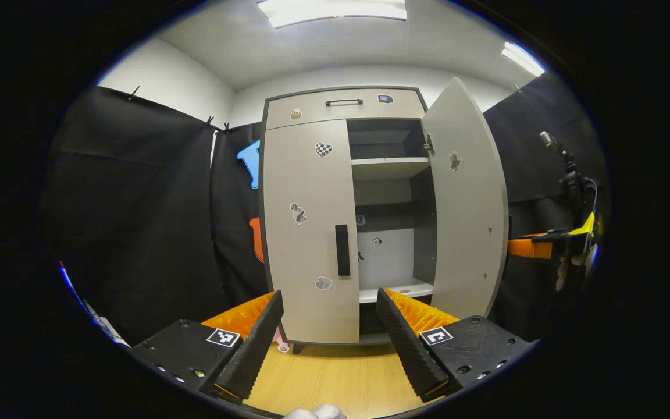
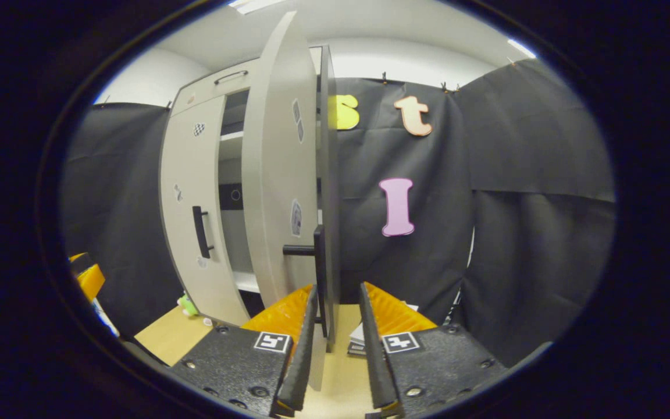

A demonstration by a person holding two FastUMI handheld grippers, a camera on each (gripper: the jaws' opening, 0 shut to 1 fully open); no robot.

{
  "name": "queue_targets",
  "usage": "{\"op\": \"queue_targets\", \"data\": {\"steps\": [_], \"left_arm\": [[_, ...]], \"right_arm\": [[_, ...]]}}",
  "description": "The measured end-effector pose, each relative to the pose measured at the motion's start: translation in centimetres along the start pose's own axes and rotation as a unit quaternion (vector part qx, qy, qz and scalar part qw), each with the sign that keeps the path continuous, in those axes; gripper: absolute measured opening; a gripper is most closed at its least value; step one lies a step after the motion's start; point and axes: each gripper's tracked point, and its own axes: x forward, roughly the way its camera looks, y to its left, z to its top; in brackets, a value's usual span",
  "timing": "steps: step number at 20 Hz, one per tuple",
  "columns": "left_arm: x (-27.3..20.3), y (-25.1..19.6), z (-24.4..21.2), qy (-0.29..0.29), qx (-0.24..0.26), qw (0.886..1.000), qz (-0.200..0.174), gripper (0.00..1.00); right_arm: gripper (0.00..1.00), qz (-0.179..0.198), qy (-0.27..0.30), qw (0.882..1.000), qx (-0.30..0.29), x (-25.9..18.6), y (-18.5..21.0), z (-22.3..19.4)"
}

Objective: Open the right door of the double-door shoe cabinet with the right hand, and open the left door with the left hand.

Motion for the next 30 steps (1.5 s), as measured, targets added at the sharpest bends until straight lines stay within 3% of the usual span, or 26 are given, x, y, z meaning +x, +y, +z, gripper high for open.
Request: {"op": "queue_targets", "data": {"steps": [2,3,5,10,17,23,30], "left_arm": [[0.4,0.8,-0.2,0.003,0.0,1.0,-0.002,0.96],[0.7,1.1,-0.3,0.003,0.001,1.0,-0.002,0.96],[1.0,1.9,-0.7,0.004,0.004,1.0,-0.003,0.96],[2.1,3.6,-2.0,0.013,0.012,1.0,-0.003,0.96],[4.5,4.9,-4.6,0.033,0.011,0.999,-0.007,0.96],[10.2,4.7,-3.2,0.013,0.011,1.0,-0.017,0.96],[18.7,1.5,-1.9,-0.012,0.016,0.999,-0.037,0.96]], "right_arm": [[0.67,-0.017,-0.021,1.0,-0.007,-0.1,-0.4,0.6],[0.86,-0.021,-0.03,0.999,-0.007,0.0,-0.4,0.8],[1.0,-0.018,-0.036,0.999,-0.003,0.1,0.2,0.8],[1.0,0.017,-0.023,0.999,0.025,-1.1,3.6,-0.7],[1.0,0.054,0.004,0.999,0.0,-2.0,5.5,-2.3],[1.0,0.037,-0.001,0.999,-0.005,-1.8,5.3,-1.9],[1.0,-0.005,0.008,1.0,-0.006,-2.1,3.8,-2.0]]}}
